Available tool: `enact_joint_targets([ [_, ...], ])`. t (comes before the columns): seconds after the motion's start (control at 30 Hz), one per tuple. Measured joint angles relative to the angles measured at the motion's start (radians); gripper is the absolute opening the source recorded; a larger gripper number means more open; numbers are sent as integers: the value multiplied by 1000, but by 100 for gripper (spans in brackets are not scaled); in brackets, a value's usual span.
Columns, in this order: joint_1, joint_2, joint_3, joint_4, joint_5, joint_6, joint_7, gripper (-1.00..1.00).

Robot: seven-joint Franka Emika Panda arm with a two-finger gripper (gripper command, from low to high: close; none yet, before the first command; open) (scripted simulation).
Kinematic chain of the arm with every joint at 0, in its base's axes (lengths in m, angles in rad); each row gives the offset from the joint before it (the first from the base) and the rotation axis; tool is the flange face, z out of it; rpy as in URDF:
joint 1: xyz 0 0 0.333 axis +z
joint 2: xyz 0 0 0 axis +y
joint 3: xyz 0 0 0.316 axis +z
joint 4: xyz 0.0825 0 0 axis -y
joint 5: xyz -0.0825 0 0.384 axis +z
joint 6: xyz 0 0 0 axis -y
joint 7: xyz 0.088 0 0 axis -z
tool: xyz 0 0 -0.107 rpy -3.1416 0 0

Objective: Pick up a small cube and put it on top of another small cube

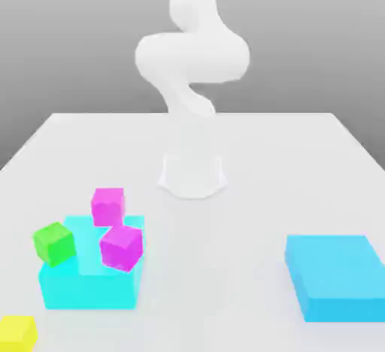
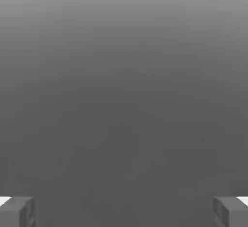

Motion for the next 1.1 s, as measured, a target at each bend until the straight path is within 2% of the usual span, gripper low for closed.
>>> enact_joint_targets([
  [0.27,-57,296,-61,26,-67,74,-67,0],
  [0.5,-96,549,-136,47,-66,139,-167,0],
  [0.77,-189,842,-178,71,26,217,-344,0],
  [1.0,-308,1097,-150,93,137,280,-518,0],
  [1.1,-338,1205,-126,115,170,346,-554,0],
])
